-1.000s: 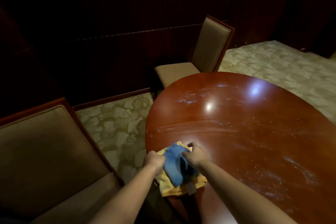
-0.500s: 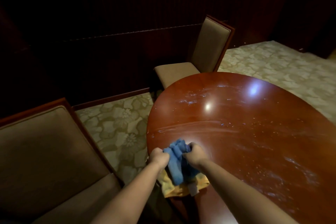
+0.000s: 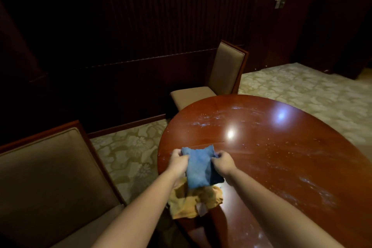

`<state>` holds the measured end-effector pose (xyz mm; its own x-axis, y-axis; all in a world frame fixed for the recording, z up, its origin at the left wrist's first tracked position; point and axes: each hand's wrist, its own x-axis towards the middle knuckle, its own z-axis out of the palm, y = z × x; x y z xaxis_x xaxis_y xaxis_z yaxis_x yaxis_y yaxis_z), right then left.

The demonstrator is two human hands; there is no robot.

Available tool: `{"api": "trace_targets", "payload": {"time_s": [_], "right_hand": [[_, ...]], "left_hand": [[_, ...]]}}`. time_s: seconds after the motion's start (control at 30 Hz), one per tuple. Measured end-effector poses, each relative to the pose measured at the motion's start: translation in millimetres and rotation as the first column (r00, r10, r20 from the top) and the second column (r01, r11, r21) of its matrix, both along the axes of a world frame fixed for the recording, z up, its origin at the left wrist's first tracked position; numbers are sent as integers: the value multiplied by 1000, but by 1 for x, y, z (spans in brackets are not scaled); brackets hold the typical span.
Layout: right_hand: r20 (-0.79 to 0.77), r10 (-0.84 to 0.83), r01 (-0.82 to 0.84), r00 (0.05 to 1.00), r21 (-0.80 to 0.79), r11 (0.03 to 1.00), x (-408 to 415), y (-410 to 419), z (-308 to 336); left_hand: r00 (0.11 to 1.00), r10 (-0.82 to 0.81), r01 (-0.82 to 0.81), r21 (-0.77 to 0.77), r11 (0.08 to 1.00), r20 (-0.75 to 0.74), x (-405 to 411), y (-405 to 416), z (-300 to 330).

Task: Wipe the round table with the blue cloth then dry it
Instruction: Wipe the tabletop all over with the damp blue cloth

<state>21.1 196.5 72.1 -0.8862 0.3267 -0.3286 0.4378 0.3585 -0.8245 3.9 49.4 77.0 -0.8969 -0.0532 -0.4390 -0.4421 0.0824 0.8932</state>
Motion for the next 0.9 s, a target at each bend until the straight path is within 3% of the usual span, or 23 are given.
{"api": "trace_targets", "payload": {"time_s": [0.13, 0.3, 0.57, 0.7, 0.9], "right_hand": [[-40, -80, 75, 996, -111, 991, 22, 31, 1], [-33, -183, 168, 983, -275, 947, 63, 68, -5], [143, -155, 187, 977, -250, 950, 135, 114, -44], [199, -147, 198, 969, -267, 943, 167, 116, -61], [119, -118, 144, 986, -244, 959, 189, 94, -72]], "left_hand": [[998, -55, 53, 51, 997, 32, 17, 27, 8], [985, -162, 164, -28, 986, 60, 51, 65, -1], [897, -392, 413, -70, 908, 205, 122, 108, -51], [838, -491, 538, -213, 815, 240, 135, 110, -67], [752, -617, 647, -444, 620, 233, 132, 91, -82]]}}
